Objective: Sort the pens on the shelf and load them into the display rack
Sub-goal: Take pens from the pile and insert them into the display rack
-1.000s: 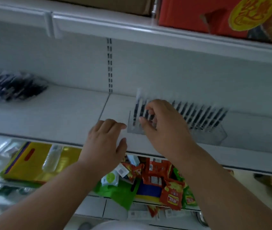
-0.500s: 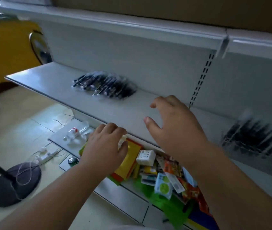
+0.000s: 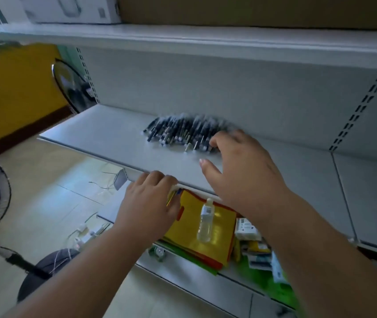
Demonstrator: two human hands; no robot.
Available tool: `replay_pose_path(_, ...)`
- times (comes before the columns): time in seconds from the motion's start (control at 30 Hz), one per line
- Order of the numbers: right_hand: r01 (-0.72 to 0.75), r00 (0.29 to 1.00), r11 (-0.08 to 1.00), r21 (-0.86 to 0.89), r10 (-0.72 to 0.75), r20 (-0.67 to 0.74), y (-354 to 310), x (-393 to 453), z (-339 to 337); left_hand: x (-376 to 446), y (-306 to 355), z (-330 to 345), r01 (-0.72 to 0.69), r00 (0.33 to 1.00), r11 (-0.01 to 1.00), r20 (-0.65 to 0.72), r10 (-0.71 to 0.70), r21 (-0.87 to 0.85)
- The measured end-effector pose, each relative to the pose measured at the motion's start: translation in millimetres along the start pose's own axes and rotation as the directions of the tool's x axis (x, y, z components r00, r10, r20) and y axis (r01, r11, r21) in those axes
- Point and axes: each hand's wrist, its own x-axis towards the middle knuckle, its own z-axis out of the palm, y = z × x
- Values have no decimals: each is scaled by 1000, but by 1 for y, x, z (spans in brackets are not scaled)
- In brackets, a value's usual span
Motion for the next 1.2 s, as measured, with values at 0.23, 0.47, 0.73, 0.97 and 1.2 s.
replay_pose_path(0.23, 22, 998, 1000, 15, -23, 61, 6, 53, 26, 39, -19, 21, 27, 1000, 996, 12, -26, -87)
replay_pose_path(0.47, 104, 994, 993, 50, -106, 36, -19, 115, 60, 76, -56, 12, 47, 999, 998, 29, -46, -42)
replay_pose_path(0.73, 22, 999, 999, 35, -21, -30, -31, 160, 92, 146, -121, 35, 1, 1000, 988, 17, 2, -151)
replay_pose_path(0.97, -202, 970, 979, 39, 206, -130, -47, 188, 124, 230, -169, 50, -24, 999, 974, 34, 32, -226)
replay_pose_path(1.2, -331, 923, 942, 54, 336, -186, -61, 190, 137, 260, -169, 64, -99, 971, 987, 205, 123, -125)
